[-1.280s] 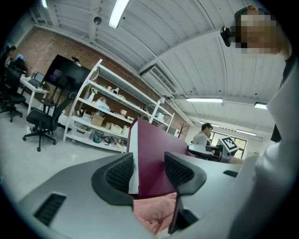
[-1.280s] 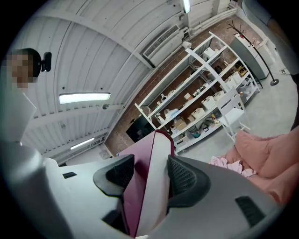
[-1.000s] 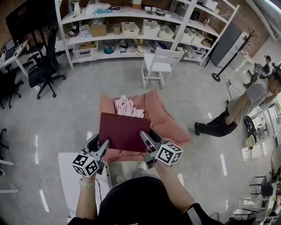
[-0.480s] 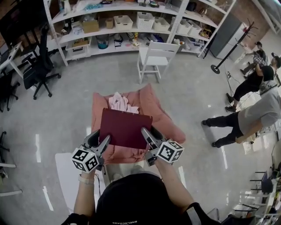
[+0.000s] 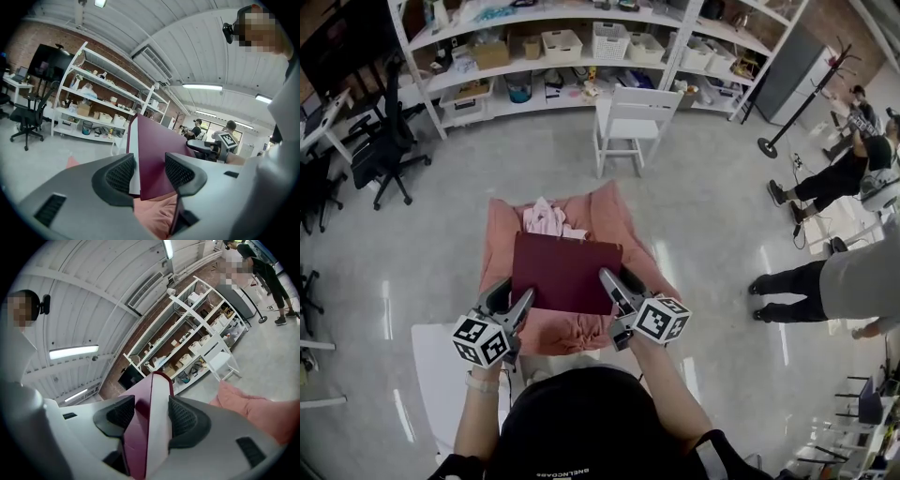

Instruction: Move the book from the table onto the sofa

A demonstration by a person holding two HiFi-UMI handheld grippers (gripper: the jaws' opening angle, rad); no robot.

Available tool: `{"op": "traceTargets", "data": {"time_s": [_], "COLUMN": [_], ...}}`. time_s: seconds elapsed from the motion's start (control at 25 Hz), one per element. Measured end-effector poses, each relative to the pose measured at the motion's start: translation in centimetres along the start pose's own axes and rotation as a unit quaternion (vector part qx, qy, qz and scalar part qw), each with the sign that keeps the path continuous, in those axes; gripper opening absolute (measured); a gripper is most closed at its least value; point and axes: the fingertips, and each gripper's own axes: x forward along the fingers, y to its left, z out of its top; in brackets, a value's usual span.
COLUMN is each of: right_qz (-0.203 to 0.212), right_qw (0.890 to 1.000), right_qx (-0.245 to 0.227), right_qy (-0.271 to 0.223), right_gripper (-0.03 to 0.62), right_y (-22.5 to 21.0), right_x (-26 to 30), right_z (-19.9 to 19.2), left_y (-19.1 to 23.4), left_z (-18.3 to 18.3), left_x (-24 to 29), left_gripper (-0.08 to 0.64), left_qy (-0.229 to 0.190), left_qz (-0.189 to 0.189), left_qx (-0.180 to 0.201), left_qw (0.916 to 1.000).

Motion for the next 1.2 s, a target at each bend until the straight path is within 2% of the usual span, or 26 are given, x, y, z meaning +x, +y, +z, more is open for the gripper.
{"op": "traceTargets", "data": {"time_s": [0.28,0.56,0.8,1.2], "right_qz": [0.013,0.016,0.010,-0.011], "right_qw": [1.000,1.000,1.000,1.000], "right_qx": [0.000,0.005,0.007,0.009], "right_qy": [0.003,-0.002,-0.001,0.005], "right_gripper": [0.249,0.249,0.249,0.247], "right_y": [-2.9,-4.9,-6.0,-8.1], "right_x": [-1.5,-1.4,-0.8,1.5], "right_z": [3.4,5.1,6.3,6.4], "left_y": [-3.4,-4.2,-4.1,-1.5], "left_z": [-0.2,0.1,0.5,0.6], "left_x": [3.2,5.4,7.1,9.9], "left_gripper": [0.215,0.212,0.212,0.212], "left_qy": [0.008,0.013,0.022,0.032], "left_qz": [0.012,0.015,0.012,0.001], "left_qx": [0.008,0.012,0.010,0.000], "left_qw": [0.9999,0.9997,0.9996,0.9995]}}
